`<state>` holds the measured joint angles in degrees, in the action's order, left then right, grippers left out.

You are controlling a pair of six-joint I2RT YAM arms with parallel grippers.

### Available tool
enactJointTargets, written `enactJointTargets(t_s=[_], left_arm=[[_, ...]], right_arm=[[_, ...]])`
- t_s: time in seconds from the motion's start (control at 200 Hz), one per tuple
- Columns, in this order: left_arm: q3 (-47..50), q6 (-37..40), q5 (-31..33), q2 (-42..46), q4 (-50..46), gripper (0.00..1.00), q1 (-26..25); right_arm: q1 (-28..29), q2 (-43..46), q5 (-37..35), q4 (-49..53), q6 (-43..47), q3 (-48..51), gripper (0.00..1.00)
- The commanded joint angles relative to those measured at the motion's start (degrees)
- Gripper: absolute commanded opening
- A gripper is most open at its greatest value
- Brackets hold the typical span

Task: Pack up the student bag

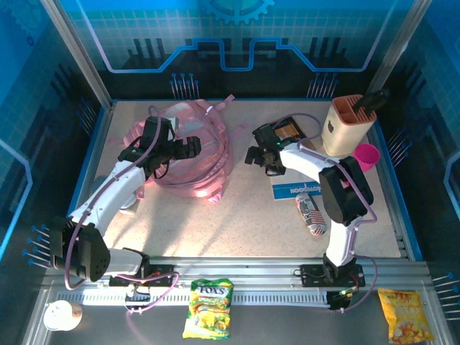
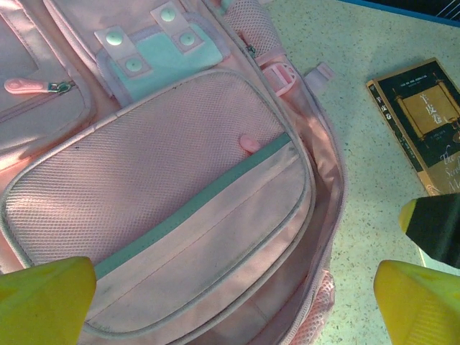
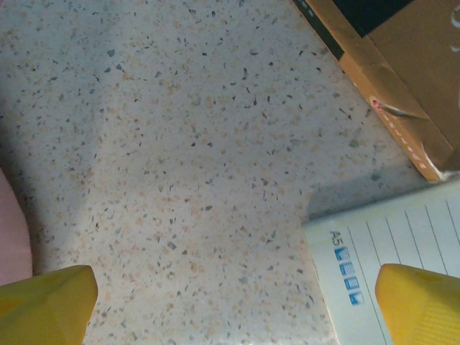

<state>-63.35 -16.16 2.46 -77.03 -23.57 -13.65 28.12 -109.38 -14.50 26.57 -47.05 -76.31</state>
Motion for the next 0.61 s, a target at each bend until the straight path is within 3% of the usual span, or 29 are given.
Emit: enactJointTargets(t_s=[0.0, 0.33, 0.6], left_arm=[[0.1, 1.8, -1.6, 1.1, 1.3, 0.99, 0.5], [-0.3, 2.8, -2.6, 0.6, 0.8, 0.99, 0.6], [-3.4, 3.0, -5.1, -1.8, -2.2, 0.99, 0.5]], right_arm=[[-1.4, -3.1, 0.4, 3.5, 2.0, -3.3, 1.00], [-2.6, -6.8, 7.3, 2.9, -0.1, -3.2, 0.98], [2.3, -4.6, 16.6, -1.4, -3.6, 2.4, 0.95]])
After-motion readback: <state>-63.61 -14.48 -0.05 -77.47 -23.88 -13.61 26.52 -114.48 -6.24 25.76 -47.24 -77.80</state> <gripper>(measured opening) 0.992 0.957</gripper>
